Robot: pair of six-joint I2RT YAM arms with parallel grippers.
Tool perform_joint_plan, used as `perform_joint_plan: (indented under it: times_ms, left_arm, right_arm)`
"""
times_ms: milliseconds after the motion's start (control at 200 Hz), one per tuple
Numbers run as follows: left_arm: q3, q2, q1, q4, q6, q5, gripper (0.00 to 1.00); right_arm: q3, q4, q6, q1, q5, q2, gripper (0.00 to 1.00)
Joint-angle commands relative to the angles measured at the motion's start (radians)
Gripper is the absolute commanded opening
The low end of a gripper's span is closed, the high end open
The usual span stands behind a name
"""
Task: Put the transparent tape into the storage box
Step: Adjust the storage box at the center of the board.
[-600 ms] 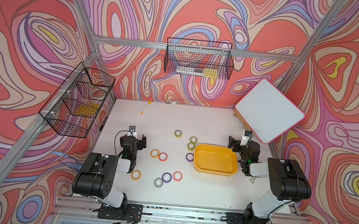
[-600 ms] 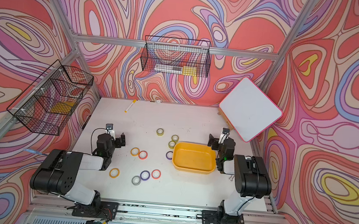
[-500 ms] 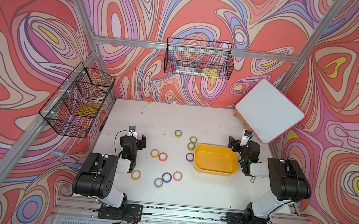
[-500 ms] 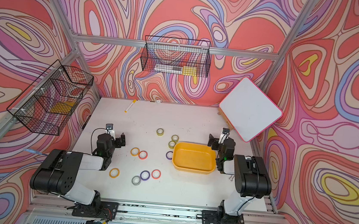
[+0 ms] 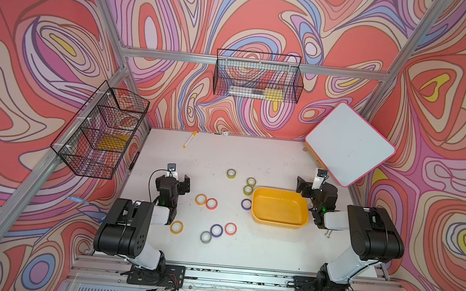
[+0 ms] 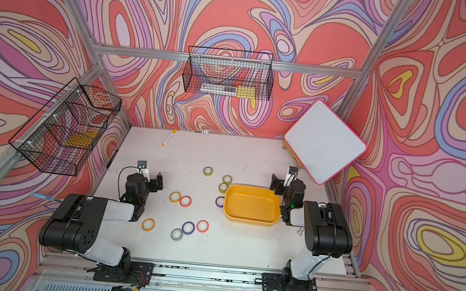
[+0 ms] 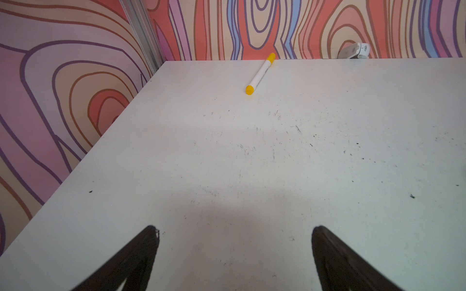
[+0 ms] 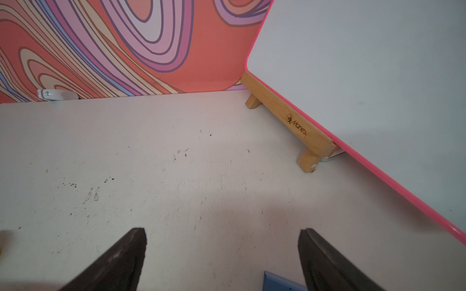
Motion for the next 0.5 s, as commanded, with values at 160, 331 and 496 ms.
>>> perform_joint_plan:
  times_ms: [160, 331, 496]
  left_arm:
    - [0.129, -0.197, -0.035, -0.328, 0.027, -0.07, 0.99]
    - [0.295, -0.32, -0.064, -0.625, -0.127, -0.053, 0.98]
    - [0.458, -0.315, -0.138, -0.88, -0.196, 0.02, 0.94]
  right_arm:
    - [0.083, -0.27, 0.006, 0.0, 0.021, -0.169, 0.88]
    - [0.17, -0.522, 0.089, 0.006, 0.032, -0.289, 0.81]
    - [0.279, -0.801, 0.129, 0.026, -0.006, -0.344, 0.77]
